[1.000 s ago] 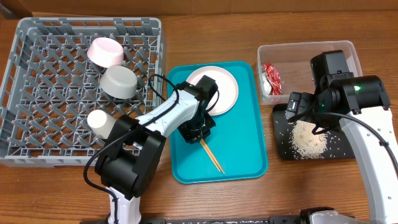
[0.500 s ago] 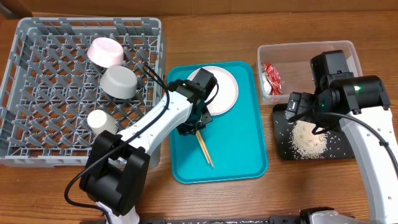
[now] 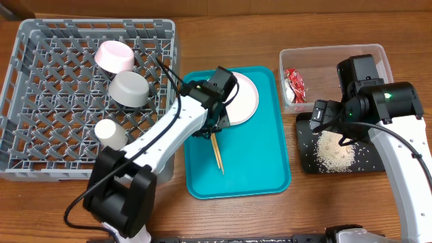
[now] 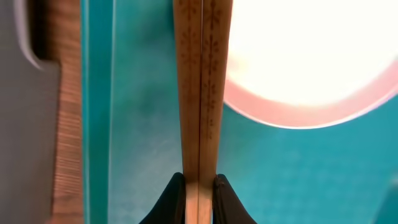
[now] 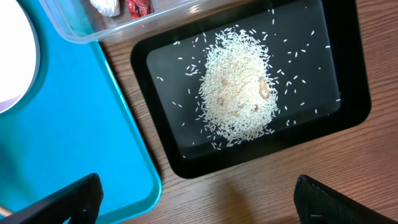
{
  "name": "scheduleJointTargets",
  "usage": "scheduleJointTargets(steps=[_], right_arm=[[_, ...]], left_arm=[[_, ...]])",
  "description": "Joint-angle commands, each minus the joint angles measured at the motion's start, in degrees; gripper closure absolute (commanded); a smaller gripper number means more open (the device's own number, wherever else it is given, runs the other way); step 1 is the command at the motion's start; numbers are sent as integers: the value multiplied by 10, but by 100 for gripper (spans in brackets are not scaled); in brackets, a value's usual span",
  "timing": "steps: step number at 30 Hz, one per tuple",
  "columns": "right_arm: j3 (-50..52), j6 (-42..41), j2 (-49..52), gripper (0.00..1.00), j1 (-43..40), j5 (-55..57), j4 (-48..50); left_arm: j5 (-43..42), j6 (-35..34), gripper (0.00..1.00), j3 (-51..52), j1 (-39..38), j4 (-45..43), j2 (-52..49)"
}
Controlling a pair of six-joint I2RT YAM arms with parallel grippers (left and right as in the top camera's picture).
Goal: Sort waste into correct bins and load items into the dishwasher
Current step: 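Carry the chopsticks to the rack and stand them upright, then release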
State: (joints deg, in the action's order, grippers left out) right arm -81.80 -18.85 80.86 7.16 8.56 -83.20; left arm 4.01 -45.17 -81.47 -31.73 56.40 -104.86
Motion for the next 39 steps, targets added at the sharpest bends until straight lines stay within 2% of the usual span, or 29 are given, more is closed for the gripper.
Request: scheduleJointTargets(steps=[1,7,12,19,24,31,39], right_arm=[[-10,-2,-4,0,-2,9,1],[-10,-2,-4,0,-2,9,2],[-10,-2,-4,0,-2,9,2],[-10,-2,-4,0,-2,9,3],[-10,-2,-4,0,-2,9,3],[-10,-2,-4,0,-2,9,3],[-10,-2,-4,0,-2,9,3]], left_arm=[[48,36,96,-36,3,19,50],[103,62,96,-70,4,63,84],[113,95,96,-100,12,82,105],[115,146,96,-132,70,128,115],[115,197,96,-132,117,133,114],[116,226,96,-132,169,132,112],[116,288,96,-132,184,114,90]])
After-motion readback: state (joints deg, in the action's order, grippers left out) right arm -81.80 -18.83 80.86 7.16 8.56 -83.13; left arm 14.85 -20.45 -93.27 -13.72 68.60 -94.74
